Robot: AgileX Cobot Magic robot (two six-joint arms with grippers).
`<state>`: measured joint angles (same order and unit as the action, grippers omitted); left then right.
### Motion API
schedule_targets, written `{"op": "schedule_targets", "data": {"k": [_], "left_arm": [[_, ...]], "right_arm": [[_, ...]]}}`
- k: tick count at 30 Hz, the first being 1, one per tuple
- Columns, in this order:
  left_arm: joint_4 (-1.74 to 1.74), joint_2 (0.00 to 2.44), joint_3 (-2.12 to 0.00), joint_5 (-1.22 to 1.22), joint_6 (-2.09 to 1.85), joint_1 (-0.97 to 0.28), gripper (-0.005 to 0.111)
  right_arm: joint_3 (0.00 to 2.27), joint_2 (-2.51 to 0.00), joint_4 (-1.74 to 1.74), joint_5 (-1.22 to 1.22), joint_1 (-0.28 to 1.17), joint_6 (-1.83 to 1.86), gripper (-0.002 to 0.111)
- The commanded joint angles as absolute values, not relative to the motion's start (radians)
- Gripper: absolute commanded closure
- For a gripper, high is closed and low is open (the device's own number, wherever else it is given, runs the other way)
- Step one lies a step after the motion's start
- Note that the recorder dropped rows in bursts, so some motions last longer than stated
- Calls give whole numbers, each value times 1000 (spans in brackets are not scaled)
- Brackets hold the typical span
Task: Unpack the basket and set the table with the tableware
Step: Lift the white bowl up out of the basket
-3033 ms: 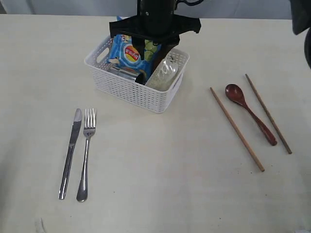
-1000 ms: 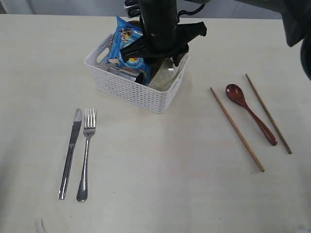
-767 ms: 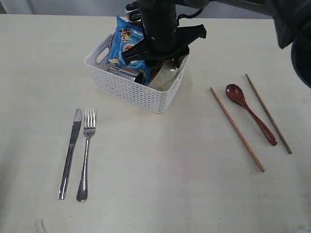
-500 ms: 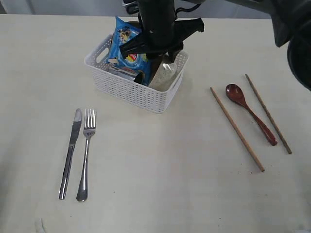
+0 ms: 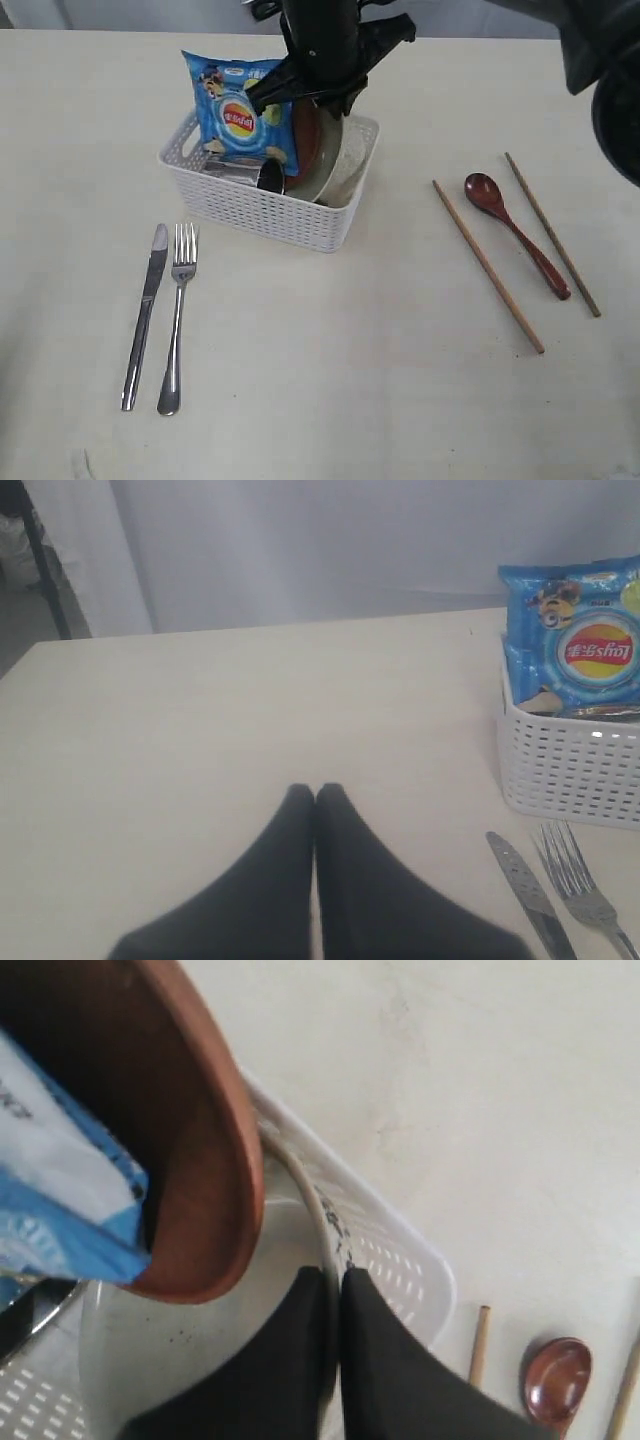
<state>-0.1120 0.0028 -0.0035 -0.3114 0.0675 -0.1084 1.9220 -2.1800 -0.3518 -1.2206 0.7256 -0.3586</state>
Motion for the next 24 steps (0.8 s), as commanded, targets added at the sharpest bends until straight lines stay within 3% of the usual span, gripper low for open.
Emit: {"op": "schedule_targets", "data": {"k": [1, 24], "left_arm": [[-101, 0, 0, -304, 67, -115, 107], [-101, 0, 0, -304, 67, -115, 107]], "right_arm": [[1931, -2124, -433, -1221, 723, -343, 109], [1931, -2005, -717, -1221, 721, -247, 109]]}}
